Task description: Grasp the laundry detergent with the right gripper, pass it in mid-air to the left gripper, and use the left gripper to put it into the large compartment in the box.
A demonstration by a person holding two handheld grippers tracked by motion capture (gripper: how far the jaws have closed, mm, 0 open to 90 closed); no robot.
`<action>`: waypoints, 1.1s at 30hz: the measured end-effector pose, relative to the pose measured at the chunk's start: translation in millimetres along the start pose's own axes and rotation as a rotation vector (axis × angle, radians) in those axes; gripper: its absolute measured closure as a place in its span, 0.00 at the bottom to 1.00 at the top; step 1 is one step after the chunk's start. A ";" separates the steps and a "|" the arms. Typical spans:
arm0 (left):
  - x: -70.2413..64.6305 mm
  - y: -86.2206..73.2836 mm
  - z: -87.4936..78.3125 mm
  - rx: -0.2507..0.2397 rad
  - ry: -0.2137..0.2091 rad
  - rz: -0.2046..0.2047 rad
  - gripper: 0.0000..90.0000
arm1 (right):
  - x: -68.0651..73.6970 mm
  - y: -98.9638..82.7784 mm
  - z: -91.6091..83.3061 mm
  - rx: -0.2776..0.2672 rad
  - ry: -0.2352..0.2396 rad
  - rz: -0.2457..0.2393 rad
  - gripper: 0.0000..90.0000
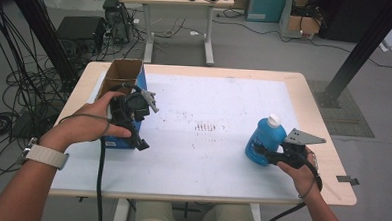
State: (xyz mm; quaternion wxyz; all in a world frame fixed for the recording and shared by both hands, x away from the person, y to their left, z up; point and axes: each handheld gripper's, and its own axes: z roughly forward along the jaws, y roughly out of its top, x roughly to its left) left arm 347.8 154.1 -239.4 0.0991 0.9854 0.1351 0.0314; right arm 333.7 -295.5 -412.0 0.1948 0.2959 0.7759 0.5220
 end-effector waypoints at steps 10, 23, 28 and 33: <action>-0.3 0.4 -0.8 -0.001 0.000 0.002 0.11 | 0.4 0.4 0.0 0.004 0.001 -0.009 0.47; 0.3 1.6 -0.1 -0.002 0.002 0.005 0.11 | -0.8 -0.1 -0.8 0.010 0.000 -0.039 0.47; -0.2 2.9 0.1 -0.004 -0.001 0.006 0.11 | -0.9 -0.1 -1.0 0.010 0.002 -0.042 0.47; -0.6 2.7 -0.7 -0.001 0.004 0.005 0.11 | -0.9 0.1 -1.0 0.012 0.002 -0.047 0.48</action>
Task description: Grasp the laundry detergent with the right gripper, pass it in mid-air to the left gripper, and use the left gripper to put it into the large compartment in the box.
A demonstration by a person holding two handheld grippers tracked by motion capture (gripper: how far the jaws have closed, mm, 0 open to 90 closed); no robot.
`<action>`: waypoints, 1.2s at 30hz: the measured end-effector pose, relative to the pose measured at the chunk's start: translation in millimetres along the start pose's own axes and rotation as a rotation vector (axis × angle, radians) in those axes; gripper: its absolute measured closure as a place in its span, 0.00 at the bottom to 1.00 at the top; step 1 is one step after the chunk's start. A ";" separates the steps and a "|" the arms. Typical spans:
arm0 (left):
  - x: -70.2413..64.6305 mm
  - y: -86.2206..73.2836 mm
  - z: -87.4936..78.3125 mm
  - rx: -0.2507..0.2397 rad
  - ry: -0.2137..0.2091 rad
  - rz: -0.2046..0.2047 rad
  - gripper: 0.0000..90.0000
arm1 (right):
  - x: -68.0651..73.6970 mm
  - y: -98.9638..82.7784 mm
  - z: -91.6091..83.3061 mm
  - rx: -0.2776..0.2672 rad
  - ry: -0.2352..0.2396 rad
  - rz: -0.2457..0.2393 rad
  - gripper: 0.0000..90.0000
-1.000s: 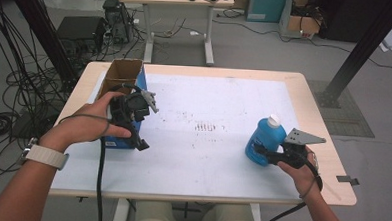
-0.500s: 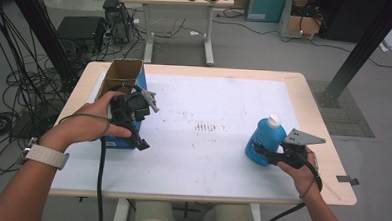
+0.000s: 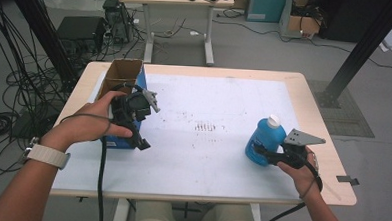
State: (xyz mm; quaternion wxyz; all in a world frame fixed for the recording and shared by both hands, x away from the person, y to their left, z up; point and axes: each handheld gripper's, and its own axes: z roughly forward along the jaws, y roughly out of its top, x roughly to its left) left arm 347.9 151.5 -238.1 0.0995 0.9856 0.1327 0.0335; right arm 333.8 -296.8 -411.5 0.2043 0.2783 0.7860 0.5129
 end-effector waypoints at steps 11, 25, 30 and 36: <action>0.0 0.5 -0.4 0.001 0.002 0.001 0.11 | 0.0 0.5 0.2 0.002 0.001 -0.005 0.48; -0.2 1.1 0.0 -0.001 0.000 0.000 0.11 | 0.8 0.7 0.5 -0.001 0.001 0.002 0.48; -0.3 0.8 0.1 0.001 0.002 0.001 0.11 | 0.9 0.8 0.5 -0.001 0.001 0.001 0.48; -0.5 0.8 -0.2 0.000 0.002 0.000 0.11 | 1.5 0.7 0.7 -0.005 -0.001 0.006 0.48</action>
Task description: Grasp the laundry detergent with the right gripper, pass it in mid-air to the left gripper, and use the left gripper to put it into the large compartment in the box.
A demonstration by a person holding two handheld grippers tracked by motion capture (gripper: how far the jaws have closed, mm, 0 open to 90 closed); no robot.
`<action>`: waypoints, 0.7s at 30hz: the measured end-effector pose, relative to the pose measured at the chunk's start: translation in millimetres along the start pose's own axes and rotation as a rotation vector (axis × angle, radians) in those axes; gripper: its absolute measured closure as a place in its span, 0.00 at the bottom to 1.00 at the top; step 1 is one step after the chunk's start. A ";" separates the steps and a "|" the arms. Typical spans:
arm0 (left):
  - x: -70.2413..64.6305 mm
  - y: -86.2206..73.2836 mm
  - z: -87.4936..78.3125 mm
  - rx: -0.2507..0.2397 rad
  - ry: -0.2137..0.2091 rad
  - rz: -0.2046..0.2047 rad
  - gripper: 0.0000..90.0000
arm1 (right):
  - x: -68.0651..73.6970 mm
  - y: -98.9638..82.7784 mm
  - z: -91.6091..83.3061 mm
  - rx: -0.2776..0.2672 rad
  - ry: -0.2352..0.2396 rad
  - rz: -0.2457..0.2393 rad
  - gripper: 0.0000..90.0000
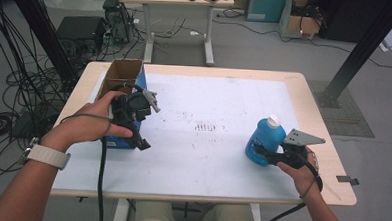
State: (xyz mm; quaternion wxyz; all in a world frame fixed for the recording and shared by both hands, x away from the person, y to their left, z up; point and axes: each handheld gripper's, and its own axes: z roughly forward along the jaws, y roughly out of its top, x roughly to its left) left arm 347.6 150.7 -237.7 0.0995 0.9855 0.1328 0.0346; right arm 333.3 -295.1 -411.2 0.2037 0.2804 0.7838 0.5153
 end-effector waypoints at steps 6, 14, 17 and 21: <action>-0.3 0.6 -0.3 -0.001 0.000 0.001 0.11 | -1.1 0.1 -0.6 0.012 0.005 -0.014 0.48; -0.1 0.6 0.4 -0.004 -0.002 -0.003 0.11 | -1.4 0.0 -0.5 0.009 0.003 -0.017 0.48; 0.1 0.4 0.6 -0.004 -0.002 -0.003 0.11 | -0.8 0.2 -0.1 0.004 0.004 -0.007 0.48; 0.2 0.8 0.2 -0.003 0.001 0.000 0.11 | 0.5 0.4 -0.2 0.009 0.003 0.005 0.48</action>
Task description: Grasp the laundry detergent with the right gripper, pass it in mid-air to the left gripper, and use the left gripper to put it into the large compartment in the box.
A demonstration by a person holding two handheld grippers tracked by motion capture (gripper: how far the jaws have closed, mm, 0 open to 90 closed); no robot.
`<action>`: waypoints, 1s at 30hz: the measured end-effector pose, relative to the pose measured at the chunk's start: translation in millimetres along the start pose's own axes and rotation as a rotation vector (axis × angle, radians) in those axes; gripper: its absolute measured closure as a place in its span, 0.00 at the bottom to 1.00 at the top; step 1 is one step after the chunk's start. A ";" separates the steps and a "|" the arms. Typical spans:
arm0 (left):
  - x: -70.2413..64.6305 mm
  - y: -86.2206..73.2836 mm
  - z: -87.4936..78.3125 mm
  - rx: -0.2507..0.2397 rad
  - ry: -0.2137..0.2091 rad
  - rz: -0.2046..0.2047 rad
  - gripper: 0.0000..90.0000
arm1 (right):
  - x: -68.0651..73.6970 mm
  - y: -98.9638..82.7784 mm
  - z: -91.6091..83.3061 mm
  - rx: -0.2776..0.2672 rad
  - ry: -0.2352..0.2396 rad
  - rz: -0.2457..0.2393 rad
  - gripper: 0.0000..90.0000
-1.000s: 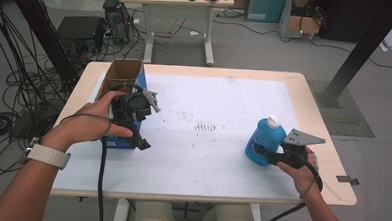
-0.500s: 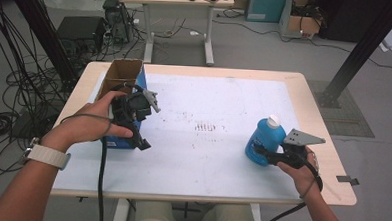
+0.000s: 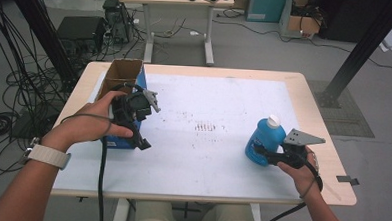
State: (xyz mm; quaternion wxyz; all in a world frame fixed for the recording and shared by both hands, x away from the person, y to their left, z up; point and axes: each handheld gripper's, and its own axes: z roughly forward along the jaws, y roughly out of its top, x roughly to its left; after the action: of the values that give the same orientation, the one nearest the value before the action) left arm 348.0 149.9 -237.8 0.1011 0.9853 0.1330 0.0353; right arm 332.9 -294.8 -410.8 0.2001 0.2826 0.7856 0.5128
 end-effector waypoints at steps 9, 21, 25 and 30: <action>-0.1 0.3 0.2 -0.001 -0.001 -0.001 0.11 | -0.8 0.1 -0.1 0.002 0.003 -0.010 0.48; -0.6 0.2 -0.8 0.001 -0.002 -0.001 0.11 | -1.0 -0.2 0.2 -0.006 0.001 -0.006 0.48; -0.9 0.8 -1.8 0.001 0.002 0.000 0.11 | -1.0 -0.4 0.1 -0.004 0.003 0.000 0.48; -1.4 1.8 -2.5 -0.003 -0.001 -0.001 0.11 | -1.3 -0.3 0.2 -0.003 0.005 -0.001 0.48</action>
State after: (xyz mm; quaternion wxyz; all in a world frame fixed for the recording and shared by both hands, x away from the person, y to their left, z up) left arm 346.9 148.2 -235.0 0.1027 0.9851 0.1334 0.0351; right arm 333.9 -295.6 -411.1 0.1990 0.2806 0.7854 0.5146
